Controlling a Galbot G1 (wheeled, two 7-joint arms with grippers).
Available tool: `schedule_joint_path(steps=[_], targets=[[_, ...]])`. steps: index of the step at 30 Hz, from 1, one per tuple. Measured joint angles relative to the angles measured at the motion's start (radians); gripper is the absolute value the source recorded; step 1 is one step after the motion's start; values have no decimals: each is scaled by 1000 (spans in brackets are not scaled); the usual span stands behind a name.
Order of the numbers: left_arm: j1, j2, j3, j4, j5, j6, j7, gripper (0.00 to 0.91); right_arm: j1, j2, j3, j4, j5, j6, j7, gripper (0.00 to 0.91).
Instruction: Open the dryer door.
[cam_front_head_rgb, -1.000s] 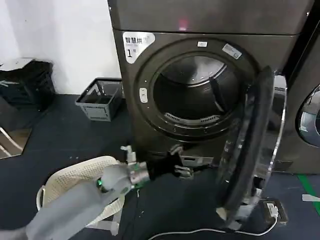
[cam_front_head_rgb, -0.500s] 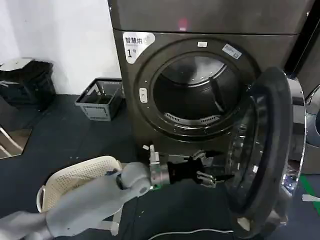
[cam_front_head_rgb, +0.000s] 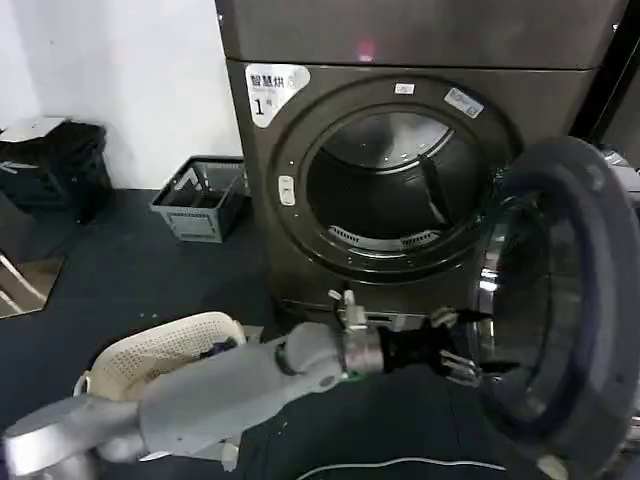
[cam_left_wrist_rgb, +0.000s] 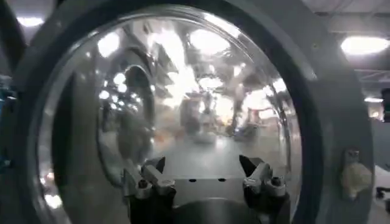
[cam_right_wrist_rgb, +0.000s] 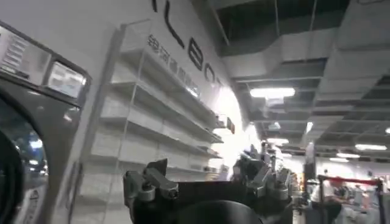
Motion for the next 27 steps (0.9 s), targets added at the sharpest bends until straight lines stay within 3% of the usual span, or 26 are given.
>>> schedule_joint_path(steps=[12,27], targets=[[-115,-145,84,120,-6,-24,-9,907,-50,21,70,13,-42,-13,-4,907],[-132,-323,82,280,88,-50,-84,907,-51,19,72,12,-45,-7,-13,907]])
